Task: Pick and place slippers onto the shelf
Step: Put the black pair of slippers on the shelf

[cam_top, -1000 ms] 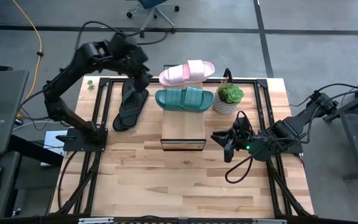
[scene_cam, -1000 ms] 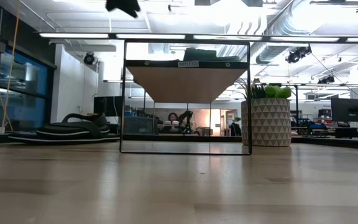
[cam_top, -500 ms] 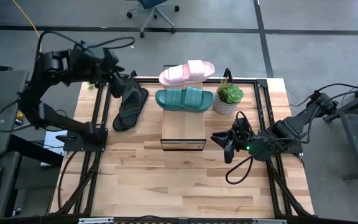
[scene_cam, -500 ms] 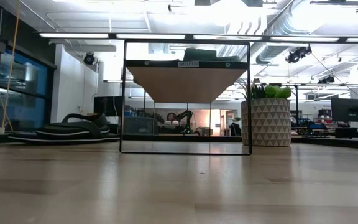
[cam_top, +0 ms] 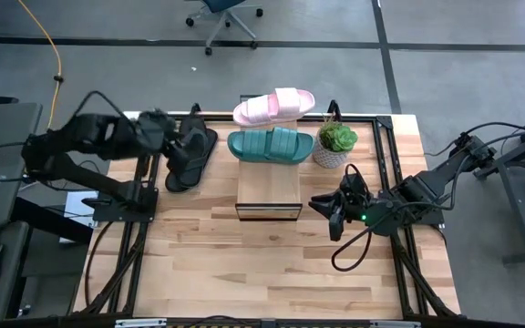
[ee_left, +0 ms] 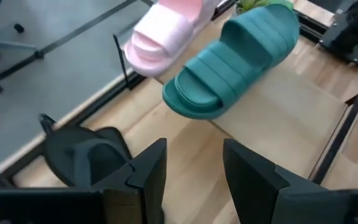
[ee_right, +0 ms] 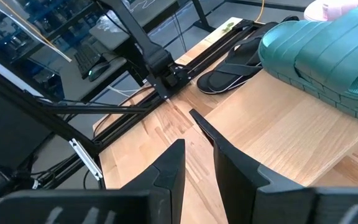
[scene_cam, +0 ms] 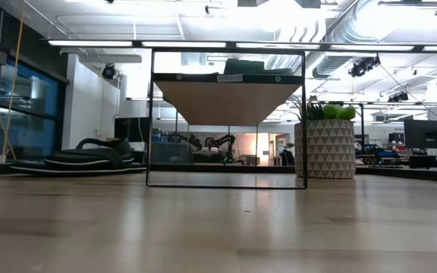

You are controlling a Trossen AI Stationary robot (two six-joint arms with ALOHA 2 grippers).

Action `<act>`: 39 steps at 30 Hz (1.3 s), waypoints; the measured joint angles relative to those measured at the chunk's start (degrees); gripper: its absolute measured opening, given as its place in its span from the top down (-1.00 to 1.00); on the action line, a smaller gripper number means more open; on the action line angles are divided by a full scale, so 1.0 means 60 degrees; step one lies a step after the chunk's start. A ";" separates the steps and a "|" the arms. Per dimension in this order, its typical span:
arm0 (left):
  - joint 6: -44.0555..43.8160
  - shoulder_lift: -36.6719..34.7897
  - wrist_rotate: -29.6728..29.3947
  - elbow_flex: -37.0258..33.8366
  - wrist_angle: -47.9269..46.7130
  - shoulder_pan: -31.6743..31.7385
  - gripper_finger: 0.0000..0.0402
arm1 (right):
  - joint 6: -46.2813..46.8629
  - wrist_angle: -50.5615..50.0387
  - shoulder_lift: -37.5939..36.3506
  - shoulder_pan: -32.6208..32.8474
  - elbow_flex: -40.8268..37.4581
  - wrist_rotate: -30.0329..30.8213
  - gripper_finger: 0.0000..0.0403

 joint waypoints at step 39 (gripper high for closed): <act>0.4344 0.0288 0.3073 -0.4670 0.1459 0.6513 0.28 | 0.0058 0.0004 0.0000 -0.0346 0.0000 0.0250 0.64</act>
